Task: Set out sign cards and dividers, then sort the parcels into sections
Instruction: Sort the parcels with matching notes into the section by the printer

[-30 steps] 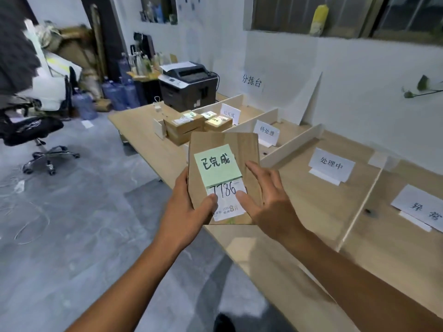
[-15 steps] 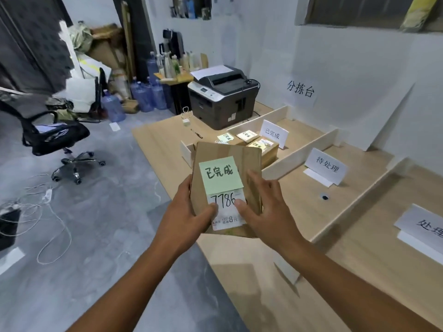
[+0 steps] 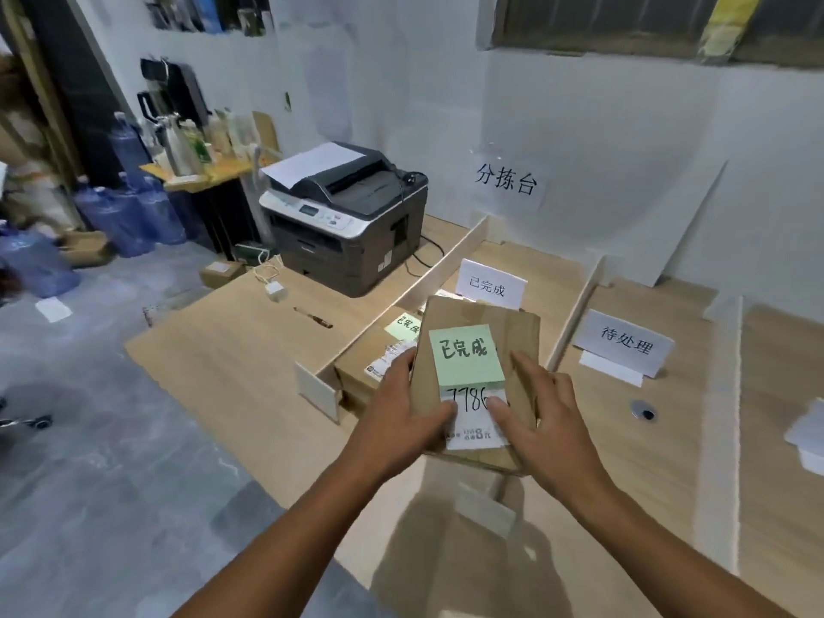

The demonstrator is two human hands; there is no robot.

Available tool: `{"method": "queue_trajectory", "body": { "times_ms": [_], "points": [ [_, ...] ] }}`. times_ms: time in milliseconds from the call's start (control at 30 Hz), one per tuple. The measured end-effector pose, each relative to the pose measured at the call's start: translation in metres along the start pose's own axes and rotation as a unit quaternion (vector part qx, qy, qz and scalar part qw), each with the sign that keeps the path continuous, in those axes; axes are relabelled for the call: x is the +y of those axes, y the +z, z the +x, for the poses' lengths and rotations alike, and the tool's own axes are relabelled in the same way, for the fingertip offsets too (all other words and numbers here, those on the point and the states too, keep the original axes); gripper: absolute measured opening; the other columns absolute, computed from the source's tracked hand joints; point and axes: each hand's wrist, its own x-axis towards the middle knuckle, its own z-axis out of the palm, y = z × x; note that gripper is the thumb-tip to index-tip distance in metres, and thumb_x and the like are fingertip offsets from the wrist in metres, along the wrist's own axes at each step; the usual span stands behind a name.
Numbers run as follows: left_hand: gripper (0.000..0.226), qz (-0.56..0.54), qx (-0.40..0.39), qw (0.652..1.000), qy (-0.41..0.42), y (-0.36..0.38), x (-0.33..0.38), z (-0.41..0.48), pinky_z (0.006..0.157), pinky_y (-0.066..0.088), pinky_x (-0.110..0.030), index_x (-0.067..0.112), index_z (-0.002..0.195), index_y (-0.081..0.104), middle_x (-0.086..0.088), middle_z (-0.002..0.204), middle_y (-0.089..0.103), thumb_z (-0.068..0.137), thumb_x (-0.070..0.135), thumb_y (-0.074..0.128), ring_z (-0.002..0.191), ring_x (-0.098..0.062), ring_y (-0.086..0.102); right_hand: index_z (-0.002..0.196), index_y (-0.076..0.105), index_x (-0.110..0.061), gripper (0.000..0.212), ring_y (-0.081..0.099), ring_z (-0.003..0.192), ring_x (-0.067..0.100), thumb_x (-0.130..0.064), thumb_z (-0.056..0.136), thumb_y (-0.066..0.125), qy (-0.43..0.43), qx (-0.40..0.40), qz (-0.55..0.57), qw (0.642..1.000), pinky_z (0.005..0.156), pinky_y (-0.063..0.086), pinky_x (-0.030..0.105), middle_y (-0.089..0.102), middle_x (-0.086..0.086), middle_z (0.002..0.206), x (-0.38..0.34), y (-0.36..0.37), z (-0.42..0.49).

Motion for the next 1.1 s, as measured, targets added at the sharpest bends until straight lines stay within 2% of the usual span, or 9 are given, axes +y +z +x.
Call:
{"method": "queue_trajectory", "body": {
  "times_ms": [133,233,300,400,533,600,767,1000,1100],
  "points": [
    [0.078,0.037,-0.052,0.998,0.022,0.011,0.003,0.102,0.088,0.054,-0.031,0.047,0.143,0.032,0.018,0.129,0.043,0.072,0.053,0.066,0.116,-0.005,0.053,0.142,0.028,-0.063,0.063,0.055,0.101,-0.002,-0.063,0.088,0.061,0.061,0.051,-0.044,0.996,0.082,0.049,0.02,0.04,-0.011,0.13,0.024,0.005,0.071],
    [0.077,0.053,-0.089,0.994,0.038,0.028,-0.003,0.188,0.092,0.053,-0.034,0.035,0.145,0.037,0.01,0.131,0.047,0.074,0.047,0.067,0.118,-0.01,0.053,0.144,0.027,-0.062,0.063,0.055,0.109,0.01,-0.066,0.088,0.057,0.102,0.067,-0.057,0.991,0.094,0.053,0.039,0.039,-0.007,0.134,0.053,0.01,0.137],
    [0.076,0.063,-0.11,0.991,0.04,0.043,-0.009,0.241,0.093,0.056,-0.038,0.031,0.145,0.038,0.006,0.135,0.048,0.076,0.043,0.068,0.119,-0.014,0.055,0.146,0.025,-0.061,0.064,0.052,0.112,0.011,-0.062,0.091,0.057,0.126,0.073,-0.062,0.987,0.094,0.049,0.038,0.038,-0.006,0.137,0.076,0.015,0.179],
    [0.078,0.083,-0.128,0.988,0.035,0.063,-0.021,0.31,0.082,0.056,-0.029,0.032,0.146,0.035,0.008,0.135,0.048,0.076,0.044,0.067,0.117,-0.015,0.057,0.148,0.024,-0.059,0.064,0.051,0.107,0.01,-0.06,0.093,0.056,0.155,0.089,-0.067,0.982,0.086,0.046,0.032,0.037,-0.006,0.138,0.113,0.029,0.234],
    [0.077,0.1,-0.16,0.982,0.009,0.084,-0.058,0.374,0.086,0.06,-0.043,0.03,0.144,0.04,0.005,0.135,0.054,0.072,0.045,0.064,0.114,-0.017,0.061,0.151,0.025,-0.056,0.062,0.054,0.091,0.006,-0.058,0.095,0.053,0.204,0.078,-0.082,0.972,0.072,0.044,0.024,0.036,-0.008,0.123,0.158,0.06,0.275],
    [0.076,0.121,-0.169,0.978,-0.003,0.095,-0.08,0.387,0.091,0.054,-0.042,0.028,0.143,0.042,0.005,0.132,0.053,0.073,0.048,0.062,0.114,-0.015,0.056,0.152,0.026,-0.053,0.059,0.057,0.093,0.006,-0.056,0.098,0.05,0.234,0.062,-0.088,0.966,0.071,0.044,0.024,0.038,-0.006,0.121,0.176,0.078,0.277],
    [0.075,0.111,-0.172,0.979,-0.02,0.104,-0.112,0.397,0.088,0.041,-0.034,0.027,0.142,0.044,0.005,0.126,0.048,0.073,0.053,0.058,0.111,-0.01,0.044,0.148,0.023,-0.059,0.059,0.05,0.087,-0.013,-0.065,0.093,0.044,0.246,0.054,-0.113,0.961,0.061,0.034,0.009,0.035,-0.013,0.116,0.194,0.095,0.281],
    [0.077,0.126,-0.193,0.973,0.017,0.082,-0.099,0.389,0.091,0.038,-0.023,0.02,0.154,0.028,-0.002,0.15,0.035,0.093,0.05,0.064,0.132,-0.018,0.044,0.151,0.013,-0.062,0.06,0.054,0.1,0.014,-0.069,0.097,0.038,0.286,0.051,-0.134,0.947,0.072,0.044,0.029,0.038,-0.007,0.132,0.155,0.08,0.272],
    [0.079,0.106,-0.155,0.979,0.078,0.052,-0.075,0.367,0.097,0.034,-0.024,0.021,0.154,0.029,0.002,0.153,0.033,0.092,0.058,0.062,0.136,-0.016,0.041,0.152,0.018,-0.057,0.06,0.05,0.127,0.018,-0.068,0.097,0.039,0.277,0.118,-0.141,0.943,0.091,0.046,0.035,0.037,-0.005,0.147,0.11,0.058,0.239]
  ]
}}
